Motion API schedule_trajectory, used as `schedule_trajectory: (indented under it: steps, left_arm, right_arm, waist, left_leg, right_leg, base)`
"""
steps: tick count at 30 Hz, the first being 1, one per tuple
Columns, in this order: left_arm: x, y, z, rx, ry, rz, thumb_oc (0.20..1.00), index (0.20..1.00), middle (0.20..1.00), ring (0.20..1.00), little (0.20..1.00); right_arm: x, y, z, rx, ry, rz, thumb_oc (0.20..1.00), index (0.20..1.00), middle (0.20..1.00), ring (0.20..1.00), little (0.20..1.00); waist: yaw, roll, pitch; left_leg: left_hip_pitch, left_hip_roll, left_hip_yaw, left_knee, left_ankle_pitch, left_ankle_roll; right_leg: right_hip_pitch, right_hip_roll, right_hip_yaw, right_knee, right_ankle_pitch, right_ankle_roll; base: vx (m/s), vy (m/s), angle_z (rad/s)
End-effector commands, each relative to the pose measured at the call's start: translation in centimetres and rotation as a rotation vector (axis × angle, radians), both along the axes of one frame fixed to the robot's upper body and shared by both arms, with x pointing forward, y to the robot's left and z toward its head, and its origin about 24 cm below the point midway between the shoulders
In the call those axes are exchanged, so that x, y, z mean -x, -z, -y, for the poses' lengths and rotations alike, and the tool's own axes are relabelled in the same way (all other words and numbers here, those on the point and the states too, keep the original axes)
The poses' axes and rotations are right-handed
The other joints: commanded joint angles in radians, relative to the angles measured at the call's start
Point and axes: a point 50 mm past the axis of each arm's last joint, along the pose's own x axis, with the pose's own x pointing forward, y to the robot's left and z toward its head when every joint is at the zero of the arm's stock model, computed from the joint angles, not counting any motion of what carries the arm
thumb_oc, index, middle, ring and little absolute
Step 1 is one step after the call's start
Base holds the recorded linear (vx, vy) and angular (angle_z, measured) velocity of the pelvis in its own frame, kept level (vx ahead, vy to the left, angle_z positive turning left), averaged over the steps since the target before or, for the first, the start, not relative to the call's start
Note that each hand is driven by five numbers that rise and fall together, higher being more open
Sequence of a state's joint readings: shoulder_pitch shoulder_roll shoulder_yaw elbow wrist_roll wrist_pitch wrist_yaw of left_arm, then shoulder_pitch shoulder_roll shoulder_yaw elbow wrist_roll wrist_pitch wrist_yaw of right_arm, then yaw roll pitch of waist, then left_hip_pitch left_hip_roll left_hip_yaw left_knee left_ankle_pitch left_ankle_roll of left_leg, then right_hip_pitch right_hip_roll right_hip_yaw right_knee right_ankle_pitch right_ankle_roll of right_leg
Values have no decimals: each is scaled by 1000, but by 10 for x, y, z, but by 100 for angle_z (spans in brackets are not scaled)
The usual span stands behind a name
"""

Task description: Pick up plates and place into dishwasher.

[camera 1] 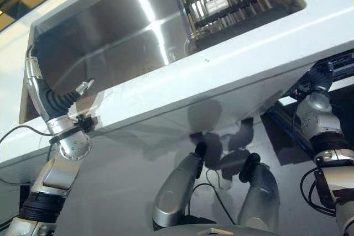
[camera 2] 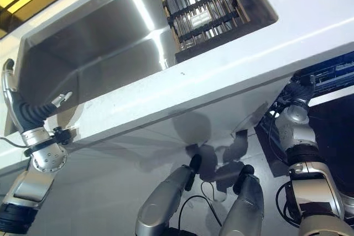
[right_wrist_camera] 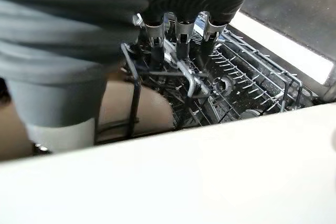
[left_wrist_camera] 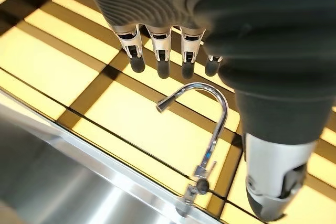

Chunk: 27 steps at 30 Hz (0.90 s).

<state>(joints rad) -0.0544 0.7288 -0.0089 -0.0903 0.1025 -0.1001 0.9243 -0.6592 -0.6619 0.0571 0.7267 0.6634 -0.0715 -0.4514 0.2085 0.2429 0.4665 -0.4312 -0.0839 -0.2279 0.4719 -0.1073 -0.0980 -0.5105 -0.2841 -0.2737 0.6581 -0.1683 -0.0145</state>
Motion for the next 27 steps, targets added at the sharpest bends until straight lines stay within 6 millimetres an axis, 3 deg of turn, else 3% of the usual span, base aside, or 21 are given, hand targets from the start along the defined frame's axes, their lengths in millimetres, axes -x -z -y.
schedule_trajectory:
  steps: [1, 6, 13, 18, 27]
  left_arm:
    - [6, -35, -7, -76, 1, 150, 1000, 1000, 1000, 1000, 1000]
    - [7, -38, -3, -95, 25, 168, 1000, 1000, 1000, 1000, 1000]
    - [1, -39, 5, -98, 46, 166, 1000, 1000, 1000, 1000, 1000]
    - [-2, -43, 5, -113, 32, 160, 1000, 1000, 1000, 1000, 1000]
    - [-5, -51, 3, -169, 48, 139, 1000, 1000, 1000, 1000, 1000]
  right_arm:
    - [-33, -145, -98, 119, -361, 533, 1000, 1000, 1000, 1000, 1000]
    - [-31, -140, -93, 112, -318, 536, 1000, 1000, 1000, 1000, 1000]
    - [-29, -122, -82, 167, -214, 433, 1000, 1000, 1000, 1000, 1000]
    - [-18, -95, -71, 187, -114, 360, 1000, 1000, 1000, 1000, 1000]
    - [0, -43, -47, 201, 59, 158, 1000, 1000, 1000, 1000, 1000]
  waist:
    - [91, -51, 17]
    - [78, -57, 10]
    - [23, -69, -21]
    - [-26, -104, -40]
    - [-71, -170, -84]
  left_leg:
    - [-85, -15, 70, 166, -72, 106]
    - [-65, -7, 77, 147, -73, 110]
    - [-4, 9, 106, 109, -81, 109]
    - [41, 21, 126, 88, -89, 113]
    - [122, 31, 163, 46, -102, 131]
  right_leg:
    - [48, -19, 69, -183, 121, 82]
    - [61, -13, 68, -202, 124, 77]
    - [109, 4, 107, -266, 146, 74]
    - [159, 11, 138, -329, 184, 84]
    - [238, 13, 175, -423, 246, 123]
  base:
    - [-42, -86, 5]
    - [-39, -72, -1]
    - [-25, 5, -1]
    - [-60, -17, -7]
    - [-23, -49, -17]
